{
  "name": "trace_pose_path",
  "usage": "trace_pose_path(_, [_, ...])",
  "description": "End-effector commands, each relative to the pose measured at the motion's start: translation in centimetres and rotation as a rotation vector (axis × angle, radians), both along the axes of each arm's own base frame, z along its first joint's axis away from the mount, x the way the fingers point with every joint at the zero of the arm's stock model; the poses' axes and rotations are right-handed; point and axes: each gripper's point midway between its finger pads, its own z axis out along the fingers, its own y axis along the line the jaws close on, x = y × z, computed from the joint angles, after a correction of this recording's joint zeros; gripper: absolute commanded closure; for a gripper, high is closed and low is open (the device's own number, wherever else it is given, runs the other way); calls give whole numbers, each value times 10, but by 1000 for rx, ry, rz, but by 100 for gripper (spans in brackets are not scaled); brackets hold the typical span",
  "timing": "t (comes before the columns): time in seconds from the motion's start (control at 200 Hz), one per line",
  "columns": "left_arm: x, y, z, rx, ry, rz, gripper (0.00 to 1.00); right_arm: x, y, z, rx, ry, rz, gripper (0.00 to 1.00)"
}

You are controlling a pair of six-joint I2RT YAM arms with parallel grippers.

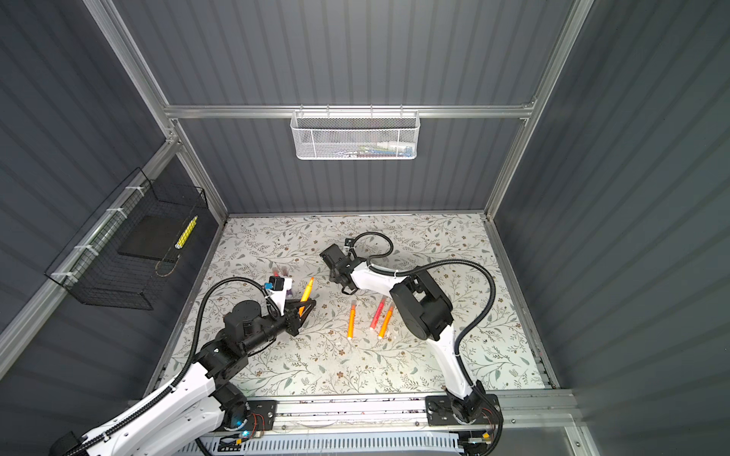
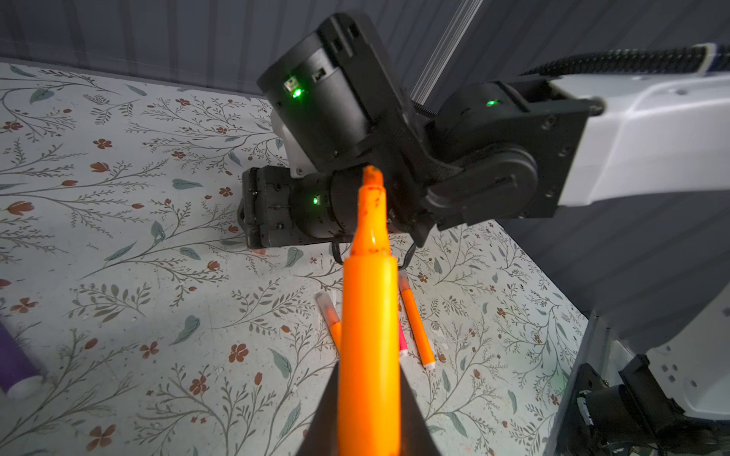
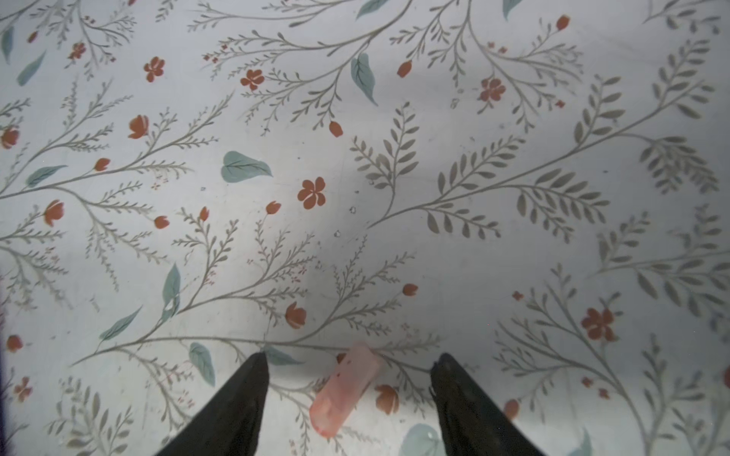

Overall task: Insert the pens into the pen caps
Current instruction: 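Lower the right gripper and grasp the pink cap, then lift the pink cap and carry it above the orange marker tip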

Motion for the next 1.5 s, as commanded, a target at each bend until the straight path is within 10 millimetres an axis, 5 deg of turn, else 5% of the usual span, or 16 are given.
trace_pose_path(0.0, [-4, 1, -6, 17, 1, -12, 100, -2, -20, -17, -71, 44, -60, 36])
trace_pose_path(0.57, [-4, 1, -4, 15, -2, -13, 100, -13, -31, -29, -79, 90, -45, 73])
trace_pose_path(0.77, [-4, 0, -4, 12, -3, -19, 100, -12, -33, -35, -76, 105, -51, 77])
trace_pose_path(0.97, [-5, 0, -5, 9, -2, -21, 100, -10, -37, -39, -66, 115, -59, 64])
trace_pose_path(1.19, [-6, -2, -5, 6, 0, -30, 100, -12, -37, -40, -58, 121, -58, 82])
trace_pose_path(1.361, [-10, -10, -3, -16, -4, -81, 100, -13, -41, -25, -23, 88, -71, 91])
trace_pose_path(1.496, [-15, -23, -6, -40, -1, -146, 100, -19, -51, 14, 58, 20, -82, 93])
